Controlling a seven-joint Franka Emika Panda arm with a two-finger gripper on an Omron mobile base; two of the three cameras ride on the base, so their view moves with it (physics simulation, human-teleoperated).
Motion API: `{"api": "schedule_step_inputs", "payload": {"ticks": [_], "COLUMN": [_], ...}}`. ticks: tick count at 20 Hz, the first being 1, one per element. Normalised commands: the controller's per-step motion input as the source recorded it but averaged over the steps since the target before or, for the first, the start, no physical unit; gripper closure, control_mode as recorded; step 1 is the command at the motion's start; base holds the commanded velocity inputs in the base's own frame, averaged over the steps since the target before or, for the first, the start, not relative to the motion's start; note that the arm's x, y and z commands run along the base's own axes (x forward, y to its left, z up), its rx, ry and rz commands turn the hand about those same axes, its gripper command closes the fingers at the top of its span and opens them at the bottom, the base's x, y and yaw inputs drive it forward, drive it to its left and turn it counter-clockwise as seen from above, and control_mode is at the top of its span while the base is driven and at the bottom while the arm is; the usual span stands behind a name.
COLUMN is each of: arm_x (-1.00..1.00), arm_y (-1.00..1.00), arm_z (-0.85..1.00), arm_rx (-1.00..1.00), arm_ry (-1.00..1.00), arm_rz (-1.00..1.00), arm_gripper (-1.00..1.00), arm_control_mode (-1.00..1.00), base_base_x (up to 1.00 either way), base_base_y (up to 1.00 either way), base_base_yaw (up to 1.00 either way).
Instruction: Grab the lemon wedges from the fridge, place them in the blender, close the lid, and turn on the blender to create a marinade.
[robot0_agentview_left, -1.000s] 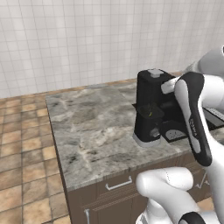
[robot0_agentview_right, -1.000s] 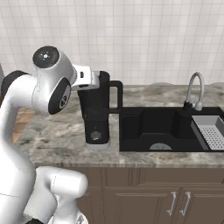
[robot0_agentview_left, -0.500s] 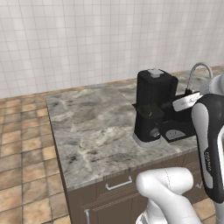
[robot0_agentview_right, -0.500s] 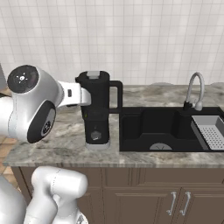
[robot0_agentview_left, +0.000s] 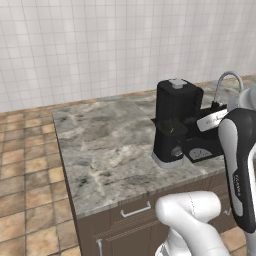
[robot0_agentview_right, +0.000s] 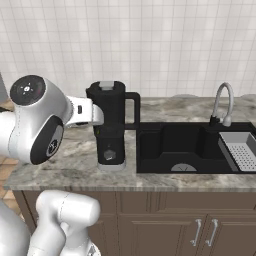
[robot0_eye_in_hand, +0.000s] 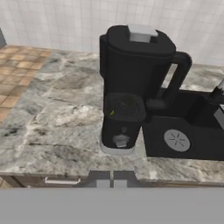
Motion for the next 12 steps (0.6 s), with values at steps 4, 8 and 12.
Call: {"api": "schedule_step_inputs", "payload": {"ticks": [4,8,12], "arm_x": [0.0,0.0,0.0], "arm_y": [0.0,0.0,0.0], "arm_z": [-0.01,0.0,-0.03], "arm_rx": [0.0,0.0,0.0], "arm_ry": [0.06,0.01,0.01], "arm_rz": [0.0,0.0,0.0], "arm_gripper": [1.0,1.0,1.0], "arm_control_mode": [-1.0,-1.0,-1.0], "base_base_x": [0.0,0.0,0.0], "base_base_y": [0.0,0.0,0.0], "base_base_yaw": [0.0,0.0,0.0]}}
